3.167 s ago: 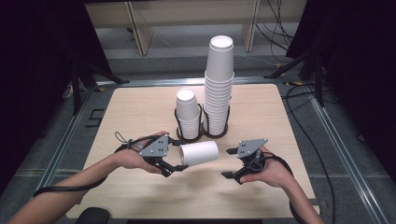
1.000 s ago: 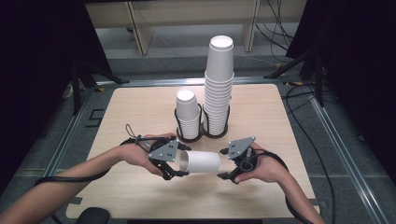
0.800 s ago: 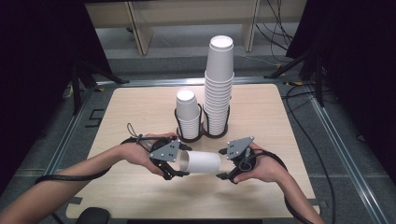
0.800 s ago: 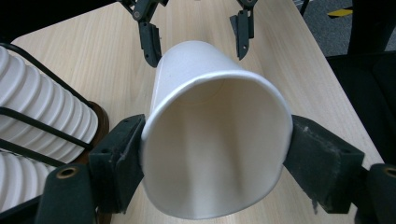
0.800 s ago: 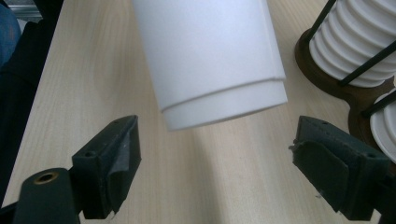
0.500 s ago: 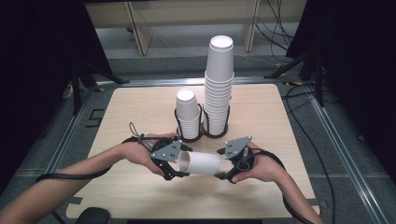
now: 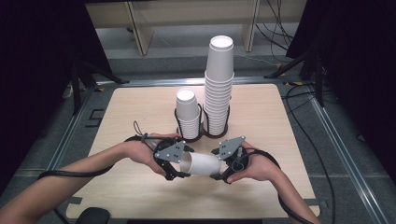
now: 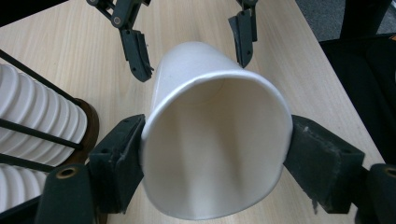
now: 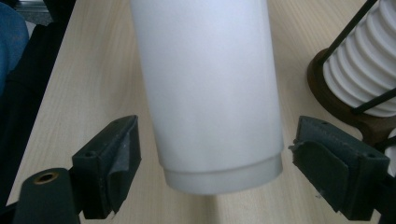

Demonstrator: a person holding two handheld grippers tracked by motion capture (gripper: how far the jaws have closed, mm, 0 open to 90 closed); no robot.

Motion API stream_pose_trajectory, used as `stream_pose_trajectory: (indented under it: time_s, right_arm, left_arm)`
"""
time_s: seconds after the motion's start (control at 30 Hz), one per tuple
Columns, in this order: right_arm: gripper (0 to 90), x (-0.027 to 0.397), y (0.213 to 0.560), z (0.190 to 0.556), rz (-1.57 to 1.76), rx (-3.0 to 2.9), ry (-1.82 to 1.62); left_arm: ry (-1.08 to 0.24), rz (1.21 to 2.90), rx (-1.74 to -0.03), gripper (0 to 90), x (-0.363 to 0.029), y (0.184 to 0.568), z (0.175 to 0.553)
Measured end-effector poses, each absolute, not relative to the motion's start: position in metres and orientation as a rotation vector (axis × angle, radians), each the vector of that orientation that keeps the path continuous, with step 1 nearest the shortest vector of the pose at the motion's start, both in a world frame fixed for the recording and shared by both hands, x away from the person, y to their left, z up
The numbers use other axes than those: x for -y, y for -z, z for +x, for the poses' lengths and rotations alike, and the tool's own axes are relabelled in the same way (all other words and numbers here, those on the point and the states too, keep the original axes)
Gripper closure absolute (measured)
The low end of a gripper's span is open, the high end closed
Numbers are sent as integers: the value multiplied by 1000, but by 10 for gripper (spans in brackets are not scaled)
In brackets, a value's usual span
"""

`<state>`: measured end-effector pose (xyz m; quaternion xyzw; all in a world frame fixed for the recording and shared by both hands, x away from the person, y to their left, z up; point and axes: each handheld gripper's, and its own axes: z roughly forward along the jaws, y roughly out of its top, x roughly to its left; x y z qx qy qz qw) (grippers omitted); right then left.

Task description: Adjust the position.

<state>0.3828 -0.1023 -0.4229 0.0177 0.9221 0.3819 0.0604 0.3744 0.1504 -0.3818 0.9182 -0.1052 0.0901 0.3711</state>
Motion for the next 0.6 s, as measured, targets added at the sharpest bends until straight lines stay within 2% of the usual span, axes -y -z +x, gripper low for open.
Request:
stream_pose_trajectory:
  time_s: [0.6]
  right_arm:
    - [172,81,423,385,-5,-2807,-1125]
  left_arm:
    - [-239,2380,299,236,-147,381,374]
